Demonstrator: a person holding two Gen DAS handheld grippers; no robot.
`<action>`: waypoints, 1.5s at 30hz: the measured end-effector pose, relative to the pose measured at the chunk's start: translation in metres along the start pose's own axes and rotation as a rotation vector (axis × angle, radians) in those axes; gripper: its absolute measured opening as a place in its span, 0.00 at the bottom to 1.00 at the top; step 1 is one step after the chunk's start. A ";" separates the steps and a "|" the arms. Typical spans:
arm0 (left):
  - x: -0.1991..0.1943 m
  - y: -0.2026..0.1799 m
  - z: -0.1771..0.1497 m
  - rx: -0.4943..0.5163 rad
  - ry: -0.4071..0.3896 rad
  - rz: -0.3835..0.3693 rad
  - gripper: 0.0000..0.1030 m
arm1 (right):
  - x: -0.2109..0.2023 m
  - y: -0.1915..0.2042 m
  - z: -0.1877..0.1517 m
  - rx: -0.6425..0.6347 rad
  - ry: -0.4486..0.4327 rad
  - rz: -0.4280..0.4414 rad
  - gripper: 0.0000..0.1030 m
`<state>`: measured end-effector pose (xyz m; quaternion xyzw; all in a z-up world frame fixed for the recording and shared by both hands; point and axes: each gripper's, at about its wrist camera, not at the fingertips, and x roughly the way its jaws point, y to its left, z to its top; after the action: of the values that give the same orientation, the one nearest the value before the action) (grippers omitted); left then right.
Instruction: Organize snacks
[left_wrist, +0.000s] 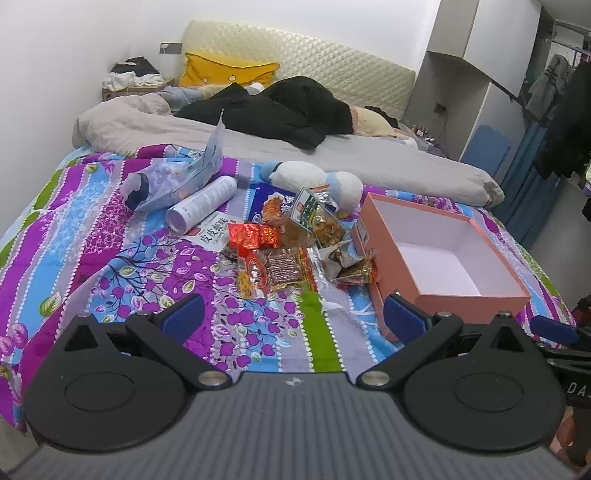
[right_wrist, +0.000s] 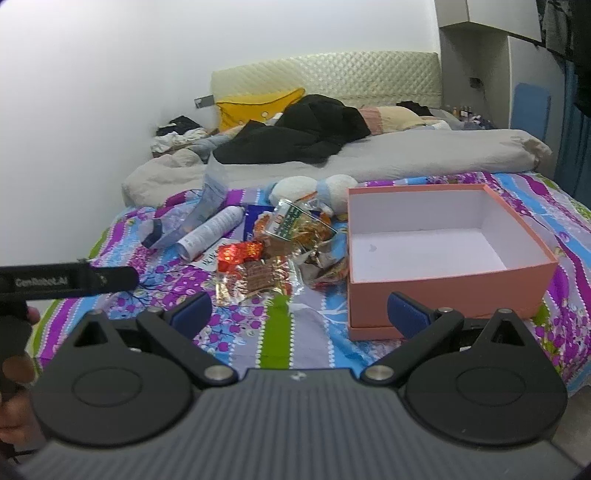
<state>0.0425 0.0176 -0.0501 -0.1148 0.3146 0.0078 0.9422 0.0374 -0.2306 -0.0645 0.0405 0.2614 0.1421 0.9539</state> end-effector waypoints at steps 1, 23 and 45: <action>0.001 0.000 0.000 0.001 0.000 -0.001 1.00 | 0.000 -0.001 0.000 0.007 0.001 0.003 1.00; 0.002 -0.003 -0.007 0.003 0.011 -0.028 1.00 | 0.003 -0.001 -0.002 0.021 0.015 0.013 1.00; 0.005 0.006 -0.015 0.006 0.023 -0.021 1.00 | 0.010 0.001 -0.010 0.028 -0.006 0.003 0.86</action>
<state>0.0369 0.0203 -0.0659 -0.1153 0.3241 -0.0043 0.9390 0.0407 -0.2270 -0.0779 0.0545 0.2605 0.1399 0.9537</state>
